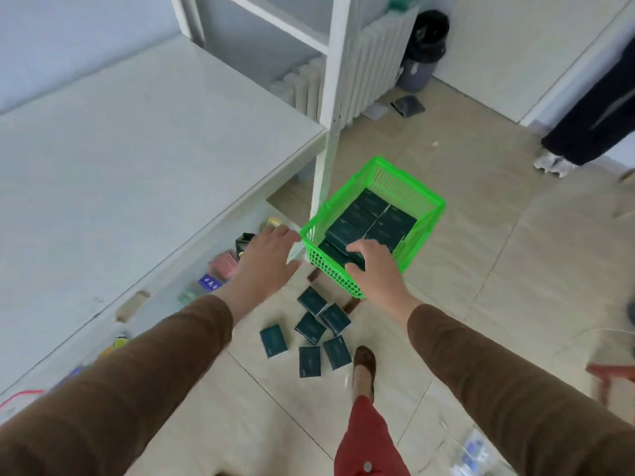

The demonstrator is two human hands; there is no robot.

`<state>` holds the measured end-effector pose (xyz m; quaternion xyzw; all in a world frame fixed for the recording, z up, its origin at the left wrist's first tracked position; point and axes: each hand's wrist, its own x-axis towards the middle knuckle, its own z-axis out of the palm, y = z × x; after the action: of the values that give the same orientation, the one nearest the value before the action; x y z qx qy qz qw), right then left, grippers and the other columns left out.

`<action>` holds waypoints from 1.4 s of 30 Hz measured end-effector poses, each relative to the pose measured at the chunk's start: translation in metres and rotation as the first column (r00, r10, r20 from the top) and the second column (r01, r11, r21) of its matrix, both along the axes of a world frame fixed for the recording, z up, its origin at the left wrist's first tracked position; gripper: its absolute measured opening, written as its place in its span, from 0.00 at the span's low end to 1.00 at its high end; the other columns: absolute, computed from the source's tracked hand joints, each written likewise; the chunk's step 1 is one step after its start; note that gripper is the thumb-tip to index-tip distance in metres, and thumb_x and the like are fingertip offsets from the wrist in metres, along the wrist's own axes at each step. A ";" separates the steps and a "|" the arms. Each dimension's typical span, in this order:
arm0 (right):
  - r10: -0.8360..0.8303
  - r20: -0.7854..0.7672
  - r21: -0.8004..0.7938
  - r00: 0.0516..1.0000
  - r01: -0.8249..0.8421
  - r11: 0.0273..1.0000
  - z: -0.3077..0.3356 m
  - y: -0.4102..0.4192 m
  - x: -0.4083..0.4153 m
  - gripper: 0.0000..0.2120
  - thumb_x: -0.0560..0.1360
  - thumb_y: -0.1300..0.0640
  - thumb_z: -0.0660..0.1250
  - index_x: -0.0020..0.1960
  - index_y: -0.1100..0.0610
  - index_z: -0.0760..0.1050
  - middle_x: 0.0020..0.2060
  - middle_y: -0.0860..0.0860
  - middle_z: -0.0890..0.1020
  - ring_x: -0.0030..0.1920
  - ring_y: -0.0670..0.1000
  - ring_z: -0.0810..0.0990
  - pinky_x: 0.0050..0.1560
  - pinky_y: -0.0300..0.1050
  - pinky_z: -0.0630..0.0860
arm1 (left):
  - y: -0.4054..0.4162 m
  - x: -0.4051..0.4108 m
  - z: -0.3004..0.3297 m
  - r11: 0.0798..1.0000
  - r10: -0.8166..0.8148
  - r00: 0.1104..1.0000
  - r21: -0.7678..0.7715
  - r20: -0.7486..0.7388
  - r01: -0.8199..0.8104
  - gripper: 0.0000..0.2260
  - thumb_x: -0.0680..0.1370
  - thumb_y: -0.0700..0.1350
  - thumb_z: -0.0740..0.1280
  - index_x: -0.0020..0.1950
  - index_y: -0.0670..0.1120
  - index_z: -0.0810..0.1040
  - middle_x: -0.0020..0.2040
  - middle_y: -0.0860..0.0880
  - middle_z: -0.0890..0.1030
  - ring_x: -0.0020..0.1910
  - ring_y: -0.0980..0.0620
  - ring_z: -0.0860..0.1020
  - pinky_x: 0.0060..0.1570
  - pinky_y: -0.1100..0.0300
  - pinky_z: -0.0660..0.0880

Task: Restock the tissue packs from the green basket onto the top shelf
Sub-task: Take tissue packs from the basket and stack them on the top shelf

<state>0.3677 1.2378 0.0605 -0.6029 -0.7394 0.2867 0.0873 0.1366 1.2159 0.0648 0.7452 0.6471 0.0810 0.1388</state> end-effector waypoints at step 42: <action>0.209 -0.290 -0.349 0.934 -0.306 0.886 -0.054 0.216 0.072 0.19 0.66 0.48 0.78 0.51 0.52 0.73 0.42 0.48 0.82 0.38 0.45 0.80 0.41 0.43 0.73 | 0.121 0.063 -0.040 0.826 0.510 0.857 -0.238 -0.073 -0.511 0.21 0.71 0.65 0.68 0.52 0.52 0.67 0.43 0.51 0.79 0.43 0.44 0.79 0.40 0.52 0.75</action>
<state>0.4395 1.4542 0.0060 -0.4640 -0.7252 0.5085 0.0172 0.1997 1.3365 0.0250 0.5220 0.8280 0.0311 0.2023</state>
